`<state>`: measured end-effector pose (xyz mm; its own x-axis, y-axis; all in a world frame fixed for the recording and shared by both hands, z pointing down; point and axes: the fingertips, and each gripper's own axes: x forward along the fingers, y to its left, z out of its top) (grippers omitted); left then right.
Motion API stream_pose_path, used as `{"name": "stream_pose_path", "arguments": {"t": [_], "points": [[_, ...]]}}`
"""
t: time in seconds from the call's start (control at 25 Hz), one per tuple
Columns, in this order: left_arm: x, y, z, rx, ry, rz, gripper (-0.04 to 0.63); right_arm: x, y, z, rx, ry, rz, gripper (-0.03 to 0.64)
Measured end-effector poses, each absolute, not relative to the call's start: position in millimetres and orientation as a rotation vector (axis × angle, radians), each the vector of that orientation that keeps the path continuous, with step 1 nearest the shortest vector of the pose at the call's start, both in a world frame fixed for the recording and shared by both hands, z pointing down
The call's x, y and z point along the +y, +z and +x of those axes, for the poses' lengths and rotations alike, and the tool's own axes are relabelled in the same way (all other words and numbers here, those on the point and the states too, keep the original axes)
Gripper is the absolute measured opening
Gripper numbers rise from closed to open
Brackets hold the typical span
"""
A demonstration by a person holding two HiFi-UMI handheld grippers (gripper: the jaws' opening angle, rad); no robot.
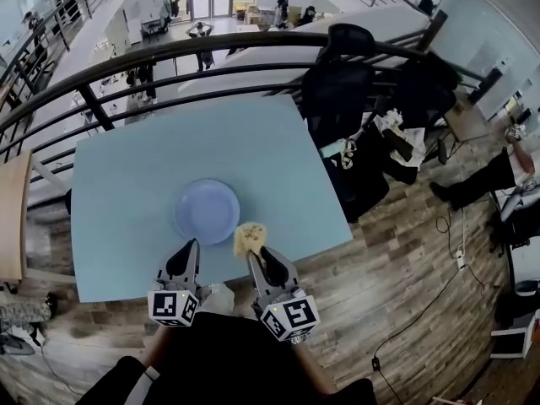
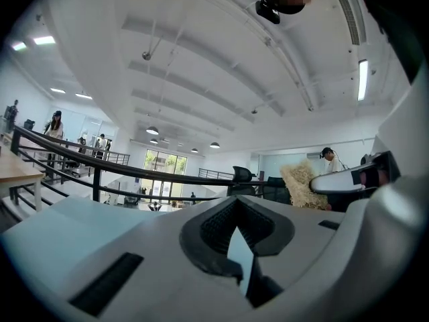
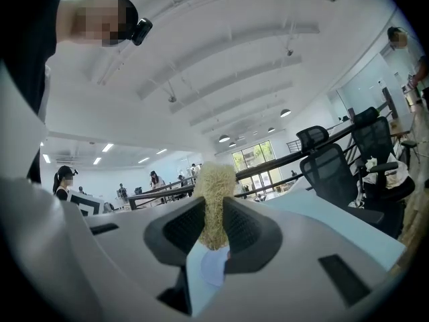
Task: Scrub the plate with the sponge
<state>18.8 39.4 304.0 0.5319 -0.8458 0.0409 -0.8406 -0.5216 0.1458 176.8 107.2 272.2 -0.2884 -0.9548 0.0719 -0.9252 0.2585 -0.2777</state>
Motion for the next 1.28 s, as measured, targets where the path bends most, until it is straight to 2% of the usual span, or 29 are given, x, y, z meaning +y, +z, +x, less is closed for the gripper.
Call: {"name": "stream_pose_path", "arguments": {"t": [0.56,1.28], "points": [[-57,308,-34,-1.516,-0.073,2.57,0.0,0,272,127,2.478,-0.404,-1.758,0.078],[-92,361,-46,-1.546,0.078,2.482,0.002,-59,324,105,2.594,-0.56,-1.658,0.078]]}}
